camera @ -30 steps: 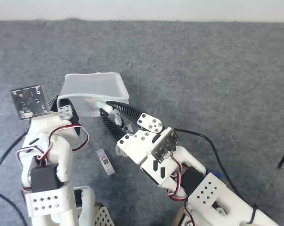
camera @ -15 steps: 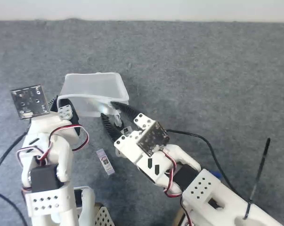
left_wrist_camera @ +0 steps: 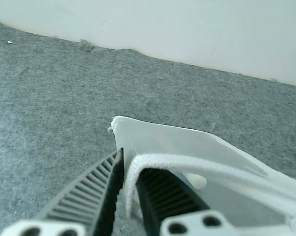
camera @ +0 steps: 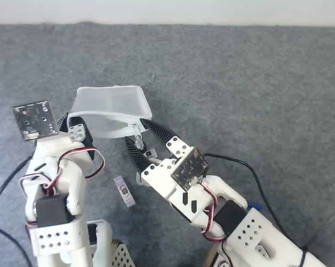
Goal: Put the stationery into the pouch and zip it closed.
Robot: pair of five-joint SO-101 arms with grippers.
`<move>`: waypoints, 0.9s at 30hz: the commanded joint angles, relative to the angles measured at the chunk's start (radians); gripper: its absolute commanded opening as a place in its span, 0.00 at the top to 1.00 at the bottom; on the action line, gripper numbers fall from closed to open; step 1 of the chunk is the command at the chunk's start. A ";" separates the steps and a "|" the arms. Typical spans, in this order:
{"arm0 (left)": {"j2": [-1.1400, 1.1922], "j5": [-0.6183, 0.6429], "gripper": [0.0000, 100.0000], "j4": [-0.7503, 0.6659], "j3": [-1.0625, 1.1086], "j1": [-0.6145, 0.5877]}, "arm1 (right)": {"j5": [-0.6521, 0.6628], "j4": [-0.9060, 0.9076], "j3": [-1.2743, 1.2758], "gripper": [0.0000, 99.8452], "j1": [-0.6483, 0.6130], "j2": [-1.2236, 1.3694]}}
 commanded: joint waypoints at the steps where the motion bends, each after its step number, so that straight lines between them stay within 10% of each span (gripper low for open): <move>1: -0.026 -0.006 0.99 0.000 -0.058 -0.002 | 0.018 0.084 -0.103 0.85 0.018 -0.039; 9: -0.026 -0.003 0.99 0.002 -0.059 -0.003 | 0.014 0.453 -0.230 0.85 0.028 -0.036; 27: -0.026 0.081 0.99 0.002 -0.110 -0.229 | 0.018 0.621 -0.172 0.85 0.031 -0.028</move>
